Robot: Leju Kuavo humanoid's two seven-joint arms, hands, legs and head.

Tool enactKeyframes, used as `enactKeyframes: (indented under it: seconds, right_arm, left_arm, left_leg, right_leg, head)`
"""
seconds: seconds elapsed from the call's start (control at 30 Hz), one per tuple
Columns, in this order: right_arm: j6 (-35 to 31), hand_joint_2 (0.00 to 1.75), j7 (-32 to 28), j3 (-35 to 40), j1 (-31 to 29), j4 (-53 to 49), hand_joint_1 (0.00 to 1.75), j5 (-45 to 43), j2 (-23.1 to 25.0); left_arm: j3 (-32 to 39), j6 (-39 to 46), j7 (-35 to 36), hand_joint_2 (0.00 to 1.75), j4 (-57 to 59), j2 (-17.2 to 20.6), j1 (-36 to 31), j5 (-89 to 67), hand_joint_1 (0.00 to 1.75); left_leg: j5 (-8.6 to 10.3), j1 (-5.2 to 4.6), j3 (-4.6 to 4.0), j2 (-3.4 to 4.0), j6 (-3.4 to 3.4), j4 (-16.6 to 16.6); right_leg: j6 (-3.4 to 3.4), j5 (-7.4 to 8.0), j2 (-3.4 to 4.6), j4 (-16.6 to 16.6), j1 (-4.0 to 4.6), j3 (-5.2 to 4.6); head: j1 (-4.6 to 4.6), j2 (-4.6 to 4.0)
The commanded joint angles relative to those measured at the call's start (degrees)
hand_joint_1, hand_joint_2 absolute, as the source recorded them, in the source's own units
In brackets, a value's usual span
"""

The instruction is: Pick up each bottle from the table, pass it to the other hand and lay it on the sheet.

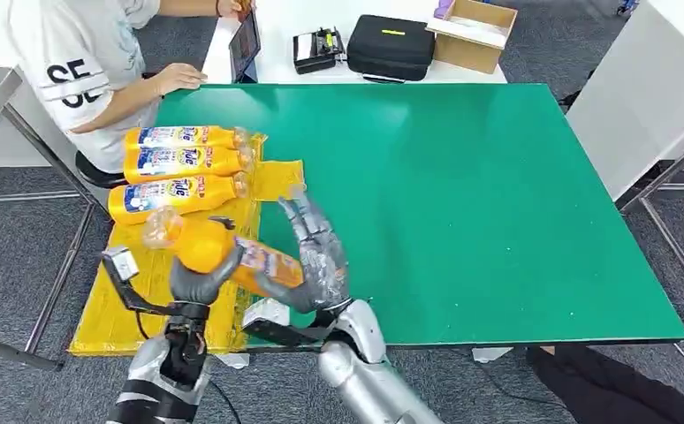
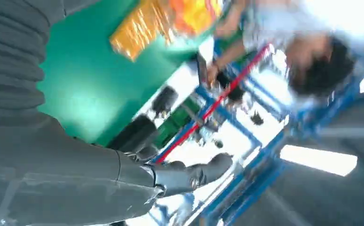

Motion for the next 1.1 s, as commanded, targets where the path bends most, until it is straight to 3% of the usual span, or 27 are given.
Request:
enactKeyframes:
  seconds: [0.03,0.3,0.47,0.57,0.67,0.77,0.8,0.93,1.03,1.1]
  right_arm:
    - [-4.64,1.75,-6.28,-8.69,8.62,-18.48,0.0,-3.46,1.36]
    - [-4.64,1.75,-8.43,-10.19,10.57,-25.25,0.0,-4.19,1.36]
    - [-4.64,1.75,-8.22,-10.7,10.12,-22.57,0.0,-7.24,1.36]
    - [-4.64,1.75,-8.44,-11.02,10.06,-22.97,0.0,-9.38,1.36]
    - [-4.64,1.75,-8.44,-11.11,10.02,-23.44,0.0,-9.85,1.36]
    - [-4.64,1.75,-8.44,-11.86,9.89,-26.62,0.0,-10.88,1.36]
    - [-4.64,1.75,-8.44,-11.93,9.34,-26.72,0.0,-11.27,1.36]
    - [-4.64,1.75,-8.44,-12.13,9.22,-26.76,0.0,-11.3,1.36]
    - [-4.64,1.75,-8.44,-13.43,8.22,-26.13,0.0,-11.35,1.36]
    - [-4.64,1.75,-8.44,-14.74,8.1,-26.03,0.0,-12.02,1.36]
  left_arm:
    - [5.32,2.75,0.33,1.75,5.44,-1.66,-4.18,1.31,1.75]
    - [6.04,4.4,0.72,1.75,7.16,-2.39,-5.73,1.98,1.75]
    - [5.8,4.46,-2.5,1.75,4.36,-1.52,-5.98,1.37,1.75]
    - [3.19,12.04,-8.67,1.75,-2.38,0.85,-6.62,-13.39,1.75]
    - [2.88,14.28,-8.1,1.75,-3.93,1.03,-7.52,-16.68,1.75]
    - [-1.77,26.26,-12.12,1.75,-5.72,4.42,-8.99,-41.24,1.75]
    - [-3.64,30.7,-10.63,1.75,-5.06,5.77,-10.29,-52.07,1.75]
    - [-3.76,31.08,-10.23,1.75,-4.98,5.89,-10.52,-54.24,1.75]
    - [-7.83,39.05,-4.91,1.75,0.15,8.42,-13.04,-80.35,1.75]
    - [-9.33,37.91,-3.32,1.75,2.74,9.1,-13.78,-86.83,1.75]
  left_leg:
    - [-0.1,0.04,0.2,-0.05,0.02,-0.01]
    - [-0.13,0.07,0.17,-0.05,0.01,0.04]
    - [-0.05,0.0,0.06,-0.02,0.01,-0.01]
    - [-0.17,0.06,0.24,0.11,0.01,0.06]
    - [-0.02,0.03,-0.08,0.05,0.0,0.03]
    - [-0.04,0.02,-0.03,0.01,0.01,0.03]
    - [-0.13,0.07,0.08,-0.02,0.0,0.12]
    - [-0.18,0.07,0.26,0.08,0.0,0.08]
    - [-0.15,0.07,0.23,0.11,0.01,0.06]
    - [-0.14,0.06,0.24,0.14,0.0,0.04]
  right_leg:
    - [-0.15,-0.12,-0.13,-0.05,0.08,0.27]
    - [-0.2,-0.13,-0.14,-0.02,0.08,0.27]
    - [-0.12,-0.06,-0.09,-0.02,0.02,0.12]
    - [-0.24,-0.13,-0.02,0.0,0.11,0.29]
    - [-0.1,-0.01,-0.04,0.01,0.05,-0.03]
    - [-0.11,-0.03,-0.05,0.02,0.04,0.03]
    - [-0.22,-0.13,-0.1,0.08,0.11,0.18]
    - [-0.28,-0.15,-0.02,0.04,0.13,0.33]
    - [-0.24,-0.11,0.01,0.01,0.12,0.31]
    - [-0.25,-0.09,0.03,0.01,0.11,0.29]
  head:
    - [0.02,0.0]
    - [0.0,0.0]
    - [0.0,0.0]
    - [0.02,0.0]
    - [0.0,0.0]
    - [0.02,0.0]
    - [0.02,0.0]
    - [0.02,0.0]
    - [0.02,0.0]
    - [0.02,0.0]
